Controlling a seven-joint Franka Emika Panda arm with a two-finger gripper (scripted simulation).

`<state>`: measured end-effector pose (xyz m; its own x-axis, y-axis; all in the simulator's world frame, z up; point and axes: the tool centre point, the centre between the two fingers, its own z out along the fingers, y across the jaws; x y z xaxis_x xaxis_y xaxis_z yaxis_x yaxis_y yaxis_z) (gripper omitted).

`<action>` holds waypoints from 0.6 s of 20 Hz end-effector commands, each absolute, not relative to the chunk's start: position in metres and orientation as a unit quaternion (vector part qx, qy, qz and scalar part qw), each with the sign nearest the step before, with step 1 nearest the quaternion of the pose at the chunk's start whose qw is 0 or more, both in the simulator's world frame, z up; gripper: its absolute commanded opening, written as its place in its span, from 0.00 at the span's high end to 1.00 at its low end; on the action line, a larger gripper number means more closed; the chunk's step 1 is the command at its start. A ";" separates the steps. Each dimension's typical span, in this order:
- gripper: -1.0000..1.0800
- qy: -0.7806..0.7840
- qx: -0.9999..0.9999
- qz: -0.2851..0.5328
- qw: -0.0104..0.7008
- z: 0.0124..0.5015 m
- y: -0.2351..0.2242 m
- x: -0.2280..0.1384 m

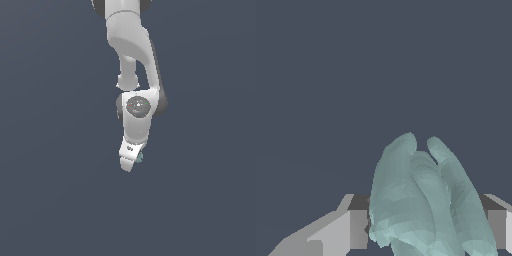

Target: Pick up the object and move it to a goal position.

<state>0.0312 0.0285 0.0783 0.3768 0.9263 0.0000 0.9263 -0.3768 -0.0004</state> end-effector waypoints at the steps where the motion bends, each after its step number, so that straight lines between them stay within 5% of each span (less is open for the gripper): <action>1: 1.00 -0.558 -0.830 0.000 0.000 0.098 0.009 0.034; 12: 1.00 -0.558 -0.830 -0.001 0.001 0.197 -0.089 0.047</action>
<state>0.0455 -0.0758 0.1835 0.3774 0.9260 0.0017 0.9260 -0.3774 0.0006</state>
